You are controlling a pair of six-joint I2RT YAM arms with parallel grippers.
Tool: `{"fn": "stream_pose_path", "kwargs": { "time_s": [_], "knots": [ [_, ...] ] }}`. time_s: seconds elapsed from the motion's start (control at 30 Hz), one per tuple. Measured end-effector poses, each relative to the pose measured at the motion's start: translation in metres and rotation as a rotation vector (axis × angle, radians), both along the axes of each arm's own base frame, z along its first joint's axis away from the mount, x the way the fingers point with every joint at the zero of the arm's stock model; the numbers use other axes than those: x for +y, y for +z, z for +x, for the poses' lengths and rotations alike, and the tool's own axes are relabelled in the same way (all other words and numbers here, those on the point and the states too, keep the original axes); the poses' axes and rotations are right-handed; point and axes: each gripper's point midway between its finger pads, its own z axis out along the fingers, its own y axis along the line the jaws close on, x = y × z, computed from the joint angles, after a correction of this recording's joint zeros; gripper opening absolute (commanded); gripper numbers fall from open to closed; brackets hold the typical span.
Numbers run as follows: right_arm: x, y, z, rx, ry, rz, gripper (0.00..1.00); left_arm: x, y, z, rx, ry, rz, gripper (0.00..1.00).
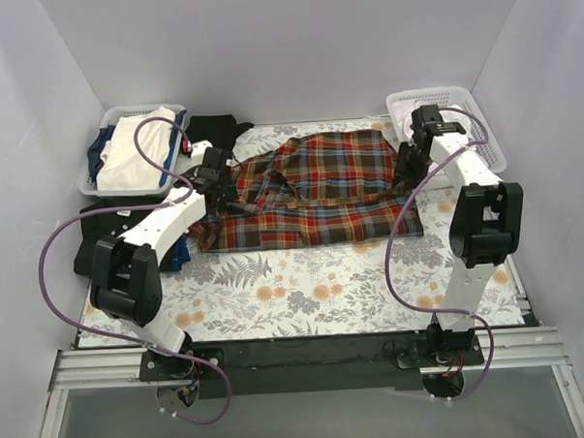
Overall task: Fold and stack the long sleeve shirts
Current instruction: Fold the shirt
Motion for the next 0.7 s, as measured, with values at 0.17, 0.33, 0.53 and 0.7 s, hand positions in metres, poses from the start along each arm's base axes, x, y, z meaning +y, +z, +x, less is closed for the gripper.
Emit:
{"fn": "stream_pose_path", "kwargs": {
  "time_s": [0.17,0.33,0.53,0.7],
  "knots": [
    [0.013,0.058,-0.015,-0.179,0.037,-0.055,0.42,0.005,0.056,-0.009,-0.122,0.01,-0.054,0.69],
    [0.023,0.023,-0.068,-0.096,0.084,-0.067,0.4,-0.011,0.062,-0.041,-0.144,-0.065,-0.198,0.64],
    [0.015,-0.044,-0.099,0.087,0.082,-0.1,0.37,-0.04,-0.041,-0.073,0.12,-0.095,-0.292,0.64],
    [0.015,-0.058,-0.077,0.058,0.071,-0.118,0.36,-0.043,-0.065,-0.062,0.139,-0.081,-0.287,0.65]
  ]
}}
